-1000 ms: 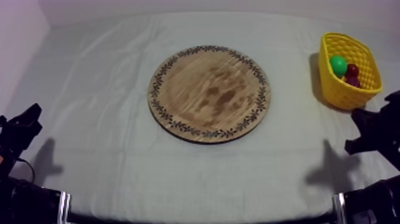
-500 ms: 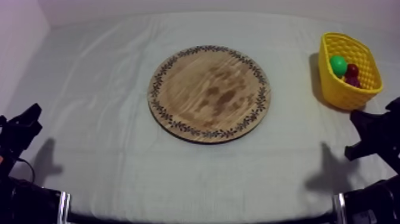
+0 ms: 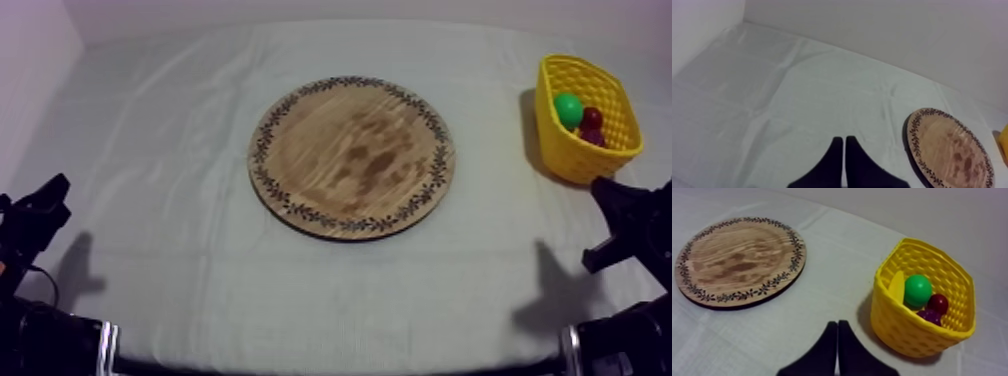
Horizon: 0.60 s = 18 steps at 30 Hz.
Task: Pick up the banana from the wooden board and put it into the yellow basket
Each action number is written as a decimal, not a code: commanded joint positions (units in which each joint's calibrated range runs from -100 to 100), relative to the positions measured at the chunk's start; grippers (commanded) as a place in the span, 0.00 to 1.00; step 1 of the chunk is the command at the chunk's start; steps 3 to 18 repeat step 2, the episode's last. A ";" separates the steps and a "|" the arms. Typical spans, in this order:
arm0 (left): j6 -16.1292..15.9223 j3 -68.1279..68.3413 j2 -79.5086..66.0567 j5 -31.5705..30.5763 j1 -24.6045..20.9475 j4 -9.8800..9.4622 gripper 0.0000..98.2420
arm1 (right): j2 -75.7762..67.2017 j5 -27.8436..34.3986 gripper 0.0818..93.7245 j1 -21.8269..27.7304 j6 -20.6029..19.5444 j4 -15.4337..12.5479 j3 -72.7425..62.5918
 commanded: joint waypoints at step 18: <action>0.02 0.00 0.00 0.00 0.02 0.02 0.00 | -0.09 0.27 0.00 -0.05 0.01 -0.12 0.03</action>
